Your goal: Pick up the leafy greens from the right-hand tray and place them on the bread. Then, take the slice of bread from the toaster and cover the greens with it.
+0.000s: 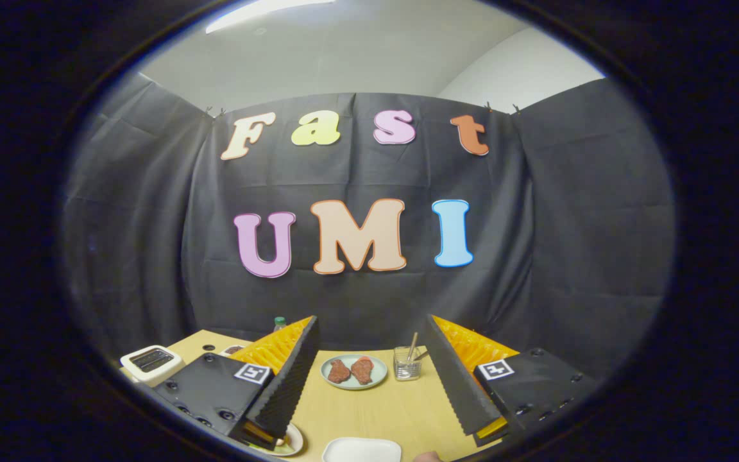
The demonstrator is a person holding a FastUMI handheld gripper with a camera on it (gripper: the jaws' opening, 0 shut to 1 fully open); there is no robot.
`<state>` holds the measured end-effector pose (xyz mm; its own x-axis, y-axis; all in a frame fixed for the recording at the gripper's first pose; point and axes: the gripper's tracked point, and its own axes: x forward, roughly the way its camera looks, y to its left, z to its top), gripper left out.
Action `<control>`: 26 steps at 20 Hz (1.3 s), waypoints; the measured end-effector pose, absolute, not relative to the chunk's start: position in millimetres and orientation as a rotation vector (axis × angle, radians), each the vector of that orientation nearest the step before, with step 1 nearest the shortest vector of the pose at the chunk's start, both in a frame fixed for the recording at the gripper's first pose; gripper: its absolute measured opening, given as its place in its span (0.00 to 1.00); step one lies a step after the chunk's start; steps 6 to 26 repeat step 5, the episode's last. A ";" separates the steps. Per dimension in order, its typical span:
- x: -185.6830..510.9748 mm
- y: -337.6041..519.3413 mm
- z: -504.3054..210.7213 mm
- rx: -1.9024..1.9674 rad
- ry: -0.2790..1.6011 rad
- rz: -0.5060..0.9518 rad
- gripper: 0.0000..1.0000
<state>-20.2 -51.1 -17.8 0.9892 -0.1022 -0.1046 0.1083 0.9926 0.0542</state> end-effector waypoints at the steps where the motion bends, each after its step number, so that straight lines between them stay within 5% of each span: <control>1: -19.4 -53.3 -15.9 0.055 0.097 -0.111 1.00; 26: -22.3 -61.7 -1.9 0.050 0.084 -0.115 1.00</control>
